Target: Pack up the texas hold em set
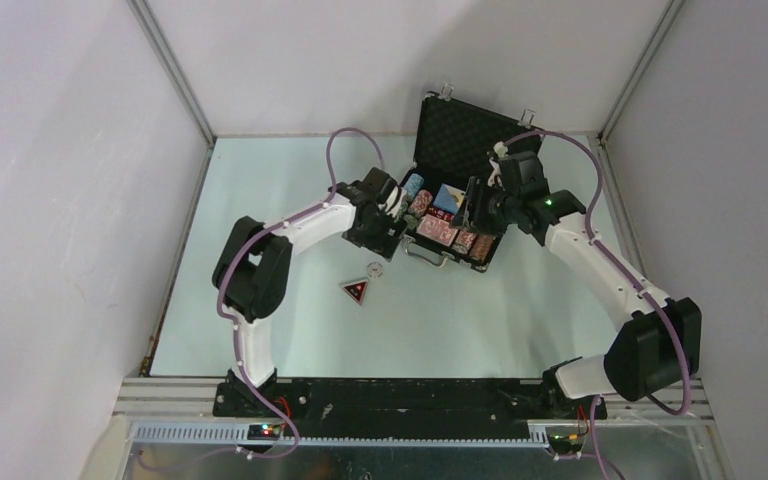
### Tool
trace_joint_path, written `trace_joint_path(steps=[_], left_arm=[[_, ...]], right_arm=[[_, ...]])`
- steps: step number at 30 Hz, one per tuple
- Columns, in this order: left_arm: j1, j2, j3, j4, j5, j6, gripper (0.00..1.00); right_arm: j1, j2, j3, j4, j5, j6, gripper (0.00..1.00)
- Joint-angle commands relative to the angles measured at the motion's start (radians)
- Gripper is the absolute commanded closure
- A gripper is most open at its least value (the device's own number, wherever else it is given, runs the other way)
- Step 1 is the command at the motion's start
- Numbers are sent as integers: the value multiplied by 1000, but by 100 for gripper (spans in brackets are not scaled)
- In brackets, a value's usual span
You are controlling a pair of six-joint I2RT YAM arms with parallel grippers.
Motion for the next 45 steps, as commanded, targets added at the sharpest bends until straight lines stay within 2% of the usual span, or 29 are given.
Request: trace_joint_path(steps=[1, 8, 12, 15, 20, 27, 32, 38, 45], left_arm=[[-4, 14, 56, -24, -4, 28, 16], [-21, 71, 115, -89, -1, 24, 20], [-32, 66, 92, -89, -3, 21, 11], [-41, 77, 64, -86, -26, 16, 10], [-45, 123, 81, -106, -44, -1, 20], [-45, 187, 148, -187, -74, -24, 26], [-46, 204, 141, -199, -70, -25, 37], [-45, 168, 84, -205, -72, -40, 40], [-44, 173, 83, -211, -68, -35, 55]], right_arm=[[-1, -24, -5, 33, 3, -11, 50], [-13, -33, -5, 19, 3, -42, 50], [-29, -35, -12, 33, -17, -57, 50], [-43, -54, -27, 49, -37, -62, 50], [-69, -80, -29, 48, -56, -72, 51], [-82, -80, -29, 54, -74, -83, 51], [-88, -75, -29, 58, -84, -86, 52], [-89, -67, -29, 62, -94, -85, 52], [-94, -59, -29, 72, -112, -76, 53]])
